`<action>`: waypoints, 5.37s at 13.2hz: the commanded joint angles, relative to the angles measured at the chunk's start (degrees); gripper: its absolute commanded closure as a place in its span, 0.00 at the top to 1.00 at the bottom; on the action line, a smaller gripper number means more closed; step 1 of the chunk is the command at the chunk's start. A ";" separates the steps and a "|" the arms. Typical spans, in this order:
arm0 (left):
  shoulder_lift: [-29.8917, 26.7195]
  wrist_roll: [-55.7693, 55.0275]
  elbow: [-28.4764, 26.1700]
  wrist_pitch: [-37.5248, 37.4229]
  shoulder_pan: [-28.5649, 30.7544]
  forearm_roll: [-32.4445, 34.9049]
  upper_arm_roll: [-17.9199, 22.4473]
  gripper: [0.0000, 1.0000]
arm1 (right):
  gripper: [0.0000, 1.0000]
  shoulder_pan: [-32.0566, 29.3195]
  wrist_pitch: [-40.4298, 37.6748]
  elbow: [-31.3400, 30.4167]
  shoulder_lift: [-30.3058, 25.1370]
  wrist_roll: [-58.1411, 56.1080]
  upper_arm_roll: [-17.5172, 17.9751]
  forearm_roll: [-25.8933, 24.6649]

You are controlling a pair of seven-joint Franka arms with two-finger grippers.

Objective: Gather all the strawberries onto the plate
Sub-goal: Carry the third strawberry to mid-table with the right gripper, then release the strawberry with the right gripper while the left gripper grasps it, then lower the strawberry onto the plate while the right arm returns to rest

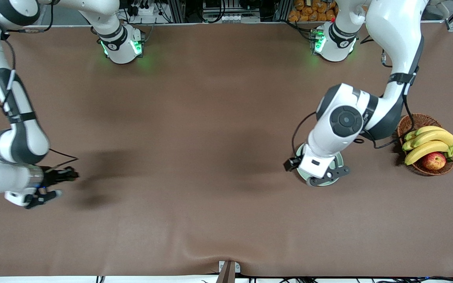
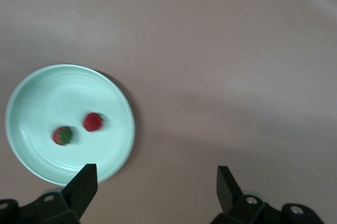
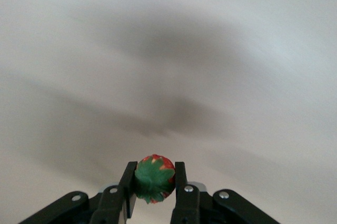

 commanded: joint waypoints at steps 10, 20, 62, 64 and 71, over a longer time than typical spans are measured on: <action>-5.56 0.44 1.63 -6.31 1.79 -3.85 -0.50 1.00 | 0.00 37.29 16.59 1.98 4.07 25.54 -0.27 5.57; -2.23 -5.52 0.48 -5.26 -4.17 -3.59 -0.32 1.00 | 1.00 51.65 25.93 2.16 7.16 43.94 -7.40 5.31; 13.87 -11.16 7.53 -13.69 -14.48 0.99 11.98 0.00 | 1.00 26.07 -22.06 -7.51 -46.90 20.38 -32.71 15.77; 12.20 -10.46 3.14 -13.79 -11.49 1.42 12.07 0.00 | 1.00 25.81 -21.80 -7.42 -46.72 20.56 -32.97 15.86; 10.70 -8.87 -0.67 -13.26 -7.61 4.50 11.54 1.00 | 1.00 25.28 -21.62 -7.07 -46.63 21.26 -33.24 17.35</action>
